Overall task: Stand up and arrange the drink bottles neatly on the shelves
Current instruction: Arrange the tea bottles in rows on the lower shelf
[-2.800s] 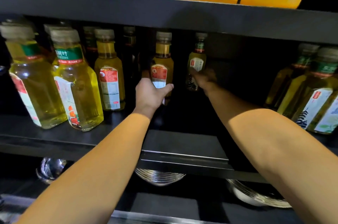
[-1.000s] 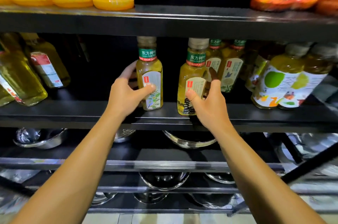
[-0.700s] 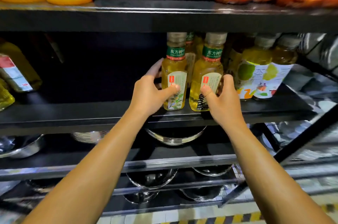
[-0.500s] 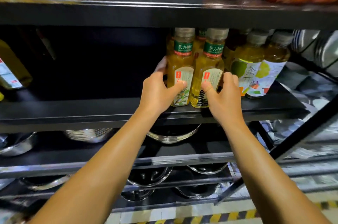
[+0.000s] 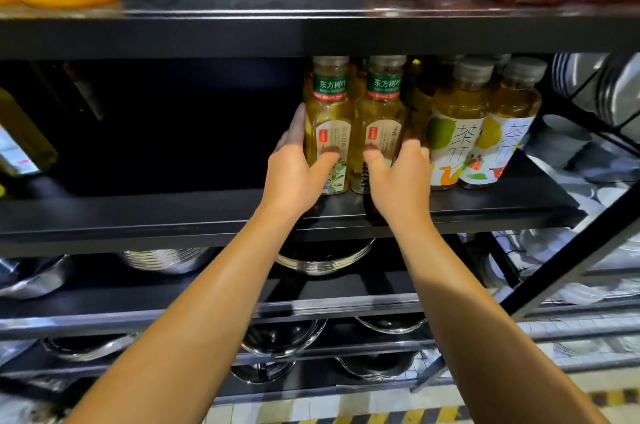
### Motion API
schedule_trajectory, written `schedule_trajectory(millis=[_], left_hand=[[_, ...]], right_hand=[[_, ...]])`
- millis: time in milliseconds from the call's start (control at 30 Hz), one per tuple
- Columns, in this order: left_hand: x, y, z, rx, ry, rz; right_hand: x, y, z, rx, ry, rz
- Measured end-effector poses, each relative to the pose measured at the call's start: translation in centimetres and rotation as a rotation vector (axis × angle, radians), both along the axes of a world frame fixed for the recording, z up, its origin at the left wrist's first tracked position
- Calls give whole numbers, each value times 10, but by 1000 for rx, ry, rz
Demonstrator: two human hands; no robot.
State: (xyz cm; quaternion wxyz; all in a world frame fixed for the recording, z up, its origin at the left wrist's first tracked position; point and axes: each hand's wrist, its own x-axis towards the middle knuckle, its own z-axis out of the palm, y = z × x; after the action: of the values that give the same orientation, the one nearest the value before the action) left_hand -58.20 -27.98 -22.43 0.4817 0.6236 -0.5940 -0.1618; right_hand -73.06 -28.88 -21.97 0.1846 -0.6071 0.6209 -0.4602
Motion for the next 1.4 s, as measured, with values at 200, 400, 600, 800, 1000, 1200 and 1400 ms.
schedule_trajectory(millis=[200,400,600,800,1000,1200,1400], left_hand=[[0,-4,-3,23,15,14],[-3,1,3,35,24,-2],[-4,3,8,64,71,-13],[-1,12,13,77,69,-16],[44,59,-1,24,-58,94],[147,114,-12,-1,-246,318],[279,170,-13,-36,-243,574]], right_hand=[[3,-3,3,48,-21,-6],[6,-4,0,63,-33,-5],[3,-1,3,92,-15,25],[0,30,-13,-119,25,6],[32,75,-25,-213,66,188],[125,83,-22,-173,201,455],[238,80,-6,-131,238,620]])
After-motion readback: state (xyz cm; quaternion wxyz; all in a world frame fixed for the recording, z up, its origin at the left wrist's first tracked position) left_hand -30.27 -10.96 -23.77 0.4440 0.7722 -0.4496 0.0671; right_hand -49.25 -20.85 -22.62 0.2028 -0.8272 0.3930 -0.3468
